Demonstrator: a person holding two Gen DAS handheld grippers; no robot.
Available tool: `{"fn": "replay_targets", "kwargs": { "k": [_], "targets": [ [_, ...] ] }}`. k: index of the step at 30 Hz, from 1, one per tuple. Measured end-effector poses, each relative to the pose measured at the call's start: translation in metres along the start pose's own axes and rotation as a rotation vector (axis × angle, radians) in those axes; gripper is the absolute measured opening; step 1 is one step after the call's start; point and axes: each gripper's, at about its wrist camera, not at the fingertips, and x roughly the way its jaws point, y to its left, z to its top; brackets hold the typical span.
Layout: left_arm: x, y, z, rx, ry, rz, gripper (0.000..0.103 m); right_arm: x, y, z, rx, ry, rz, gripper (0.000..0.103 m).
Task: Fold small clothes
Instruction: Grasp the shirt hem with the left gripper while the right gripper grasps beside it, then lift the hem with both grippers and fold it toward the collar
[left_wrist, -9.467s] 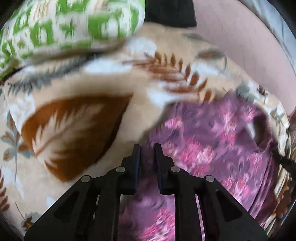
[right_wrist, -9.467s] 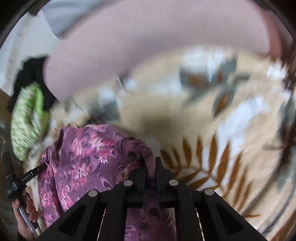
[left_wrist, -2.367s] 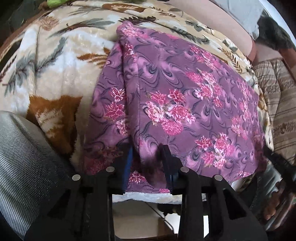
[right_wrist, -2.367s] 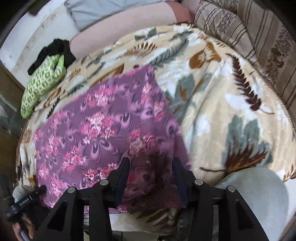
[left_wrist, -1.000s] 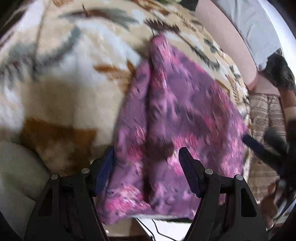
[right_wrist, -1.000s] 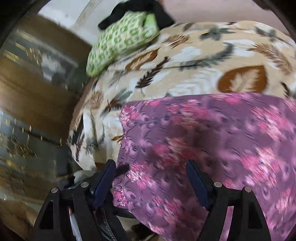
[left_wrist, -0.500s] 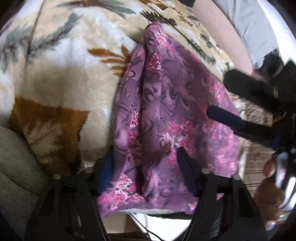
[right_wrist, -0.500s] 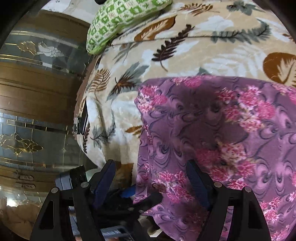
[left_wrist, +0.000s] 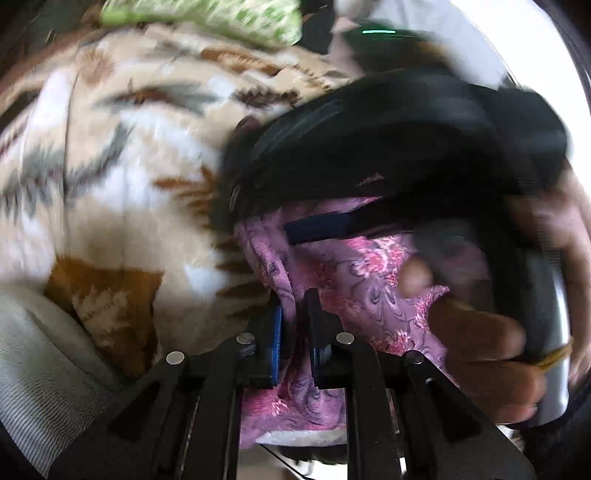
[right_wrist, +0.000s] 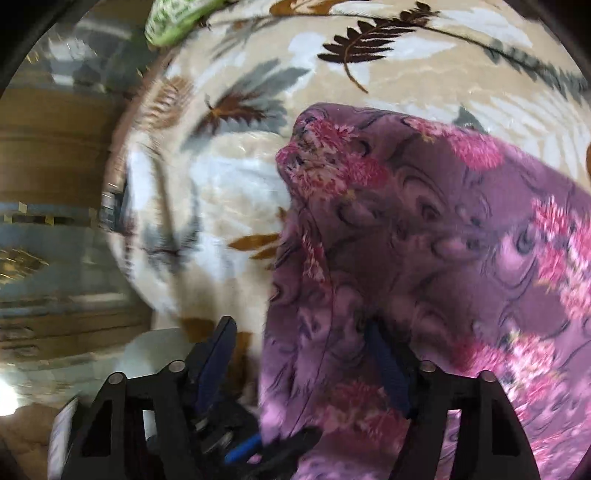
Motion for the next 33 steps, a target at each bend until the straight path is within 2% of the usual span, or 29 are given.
{"fn": "replay_targets", "kwargs": {
  "k": [1,2,4,7,9,13,17,20,24,26,31,33],
  "targets": [
    [0.0,-0.005,-0.001,0.024,-0.007,0.012,0.01,0.004,0.002,-0.001,-0.022,0.001,-0.064,0.04],
    [0.0,-0.009,-0.002,0.045,-0.008,0.021,0.01,0.005,0.001,-0.003,-0.021,-0.004,-0.088,0.033],
    [-0.001,-0.01,-0.003,0.056,-0.006,0.019,0.01,-0.001,-0.006,-0.007,-0.002,-0.028,-0.073,0.015],
    [-0.018,-0.02,-0.006,0.098,-0.029,0.026,0.009,-0.028,-0.027,-0.023,0.057,-0.103,0.04,0.013],
    [-0.04,-0.048,-0.009,0.204,-0.08,0.076,0.01,-0.055,-0.034,-0.041,0.049,-0.186,0.101,0.012],
    [-0.076,-0.105,-0.016,0.291,-0.101,-0.013,0.01,-0.12,-0.046,-0.087,0.035,-0.368,0.213,0.012],
    [-0.083,-0.17,-0.032,0.437,-0.095,-0.059,0.009,-0.168,-0.096,-0.146,0.116,-0.534,0.319,0.012],
    [-0.062,-0.22,-0.04,0.511,-0.042,-0.123,0.009,-0.18,-0.152,-0.188,0.202,-0.626,0.392,0.012],
    [-0.013,-0.272,-0.052,0.608,0.029,-0.143,0.01,-0.173,-0.23,-0.221,0.358,-0.687,0.482,0.012],
    [0.022,-0.291,-0.062,0.65,0.085,-0.133,0.009,-0.163,-0.273,-0.231,0.414,-0.702,0.485,0.012],
    [0.079,-0.303,-0.068,0.672,0.18,-0.176,0.01,-0.126,-0.341,-0.241,0.527,-0.709,0.554,0.012],
    [0.088,-0.302,-0.067,0.65,0.2,-0.211,0.009,-0.121,-0.357,-0.241,0.596,-0.682,0.535,0.012]
  ]
}}
